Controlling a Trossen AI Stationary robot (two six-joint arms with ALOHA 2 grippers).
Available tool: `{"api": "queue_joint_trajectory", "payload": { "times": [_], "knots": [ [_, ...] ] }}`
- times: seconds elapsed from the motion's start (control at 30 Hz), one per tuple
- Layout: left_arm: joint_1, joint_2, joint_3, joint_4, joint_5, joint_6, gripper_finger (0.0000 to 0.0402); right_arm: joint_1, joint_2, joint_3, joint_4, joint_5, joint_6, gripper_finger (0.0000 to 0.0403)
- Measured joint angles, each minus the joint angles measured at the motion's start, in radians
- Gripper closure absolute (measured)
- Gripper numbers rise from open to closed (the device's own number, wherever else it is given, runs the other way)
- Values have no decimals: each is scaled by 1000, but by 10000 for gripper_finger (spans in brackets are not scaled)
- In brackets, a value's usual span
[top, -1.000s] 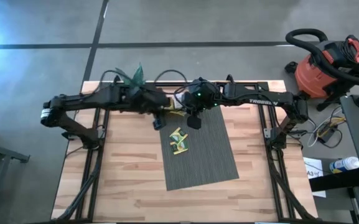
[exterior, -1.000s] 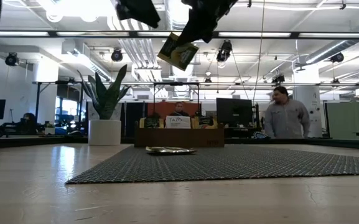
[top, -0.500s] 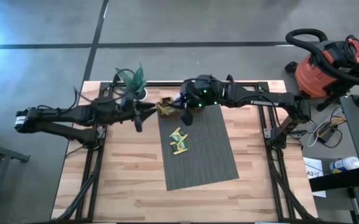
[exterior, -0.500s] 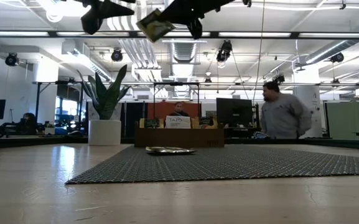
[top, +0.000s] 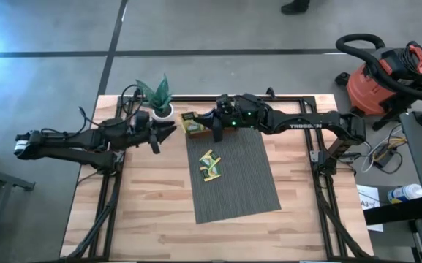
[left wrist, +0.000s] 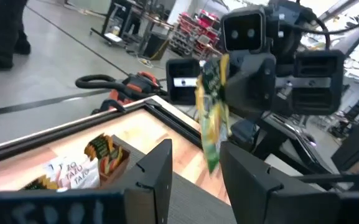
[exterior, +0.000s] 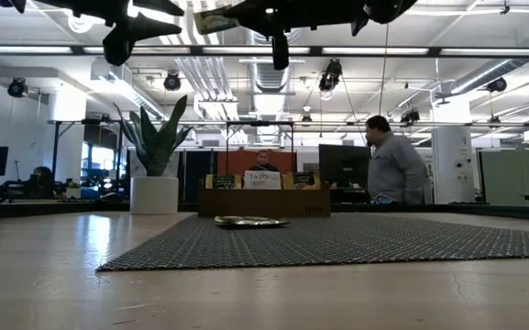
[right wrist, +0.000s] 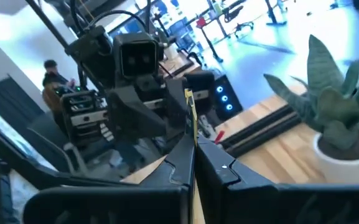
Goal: Pick & Place Tea
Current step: Put the top yellow tea bag into the left compartment of the wooden organizer
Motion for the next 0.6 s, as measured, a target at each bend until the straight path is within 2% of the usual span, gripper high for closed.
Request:
{"api": "queue_joint_trajectory", "payload": {
  "times": [0.17,0.37,0.6],
  "knots": [
    [1,63,0,65,-12,3,273,3,6,-30,95,-17,59,394],
    [1,126,0,160,-4,1,273,4,6,-30,96,-13,57,394],
    [1,125,0,199,21,7,273,5,7,-30,73,-13,14,394]
  ]
}}
